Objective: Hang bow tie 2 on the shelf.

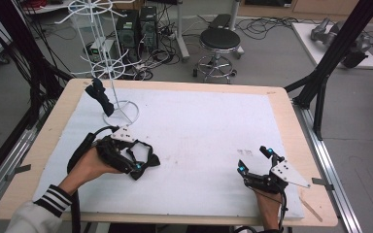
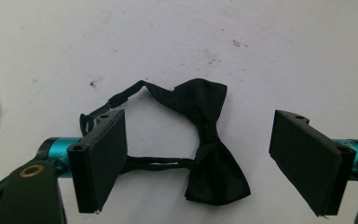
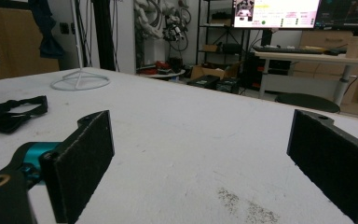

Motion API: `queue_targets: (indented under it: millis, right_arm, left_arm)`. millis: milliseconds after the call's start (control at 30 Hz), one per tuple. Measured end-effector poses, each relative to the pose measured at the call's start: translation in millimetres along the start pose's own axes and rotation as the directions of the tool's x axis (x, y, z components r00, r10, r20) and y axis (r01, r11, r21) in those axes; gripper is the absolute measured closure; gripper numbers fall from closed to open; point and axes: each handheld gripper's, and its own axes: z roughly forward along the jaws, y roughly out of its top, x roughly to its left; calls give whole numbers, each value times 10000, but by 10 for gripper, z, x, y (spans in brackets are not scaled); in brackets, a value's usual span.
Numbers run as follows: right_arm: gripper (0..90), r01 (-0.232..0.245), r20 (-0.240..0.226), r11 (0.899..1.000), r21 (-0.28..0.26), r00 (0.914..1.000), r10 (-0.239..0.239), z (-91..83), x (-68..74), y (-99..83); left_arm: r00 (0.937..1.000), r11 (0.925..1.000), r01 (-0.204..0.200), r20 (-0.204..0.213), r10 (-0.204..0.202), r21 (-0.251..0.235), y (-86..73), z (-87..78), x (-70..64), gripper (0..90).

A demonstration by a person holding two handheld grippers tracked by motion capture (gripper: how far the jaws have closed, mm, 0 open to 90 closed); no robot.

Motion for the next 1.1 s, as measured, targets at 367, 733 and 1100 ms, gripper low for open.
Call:
queue_targets:
  millis: [367,733,1100]
  right_arm:
    - [65,-10,27,10000,7,10000,10,-1,-3,2]
    - [65,-36,29,10000,-61,10000,36,-4,-3,0]
    - [65,-84,13,10000,-31,10000,84,-5,-1,-1]
  left_arm:
    - [9991,9945,-110,408,68,1040,50,203,-25,268]
    - [9979,9757,-163,640,23,2185,65,391,-1,313]
    - [9980,9623,-133,629,-39,2717,75,492,7,379]
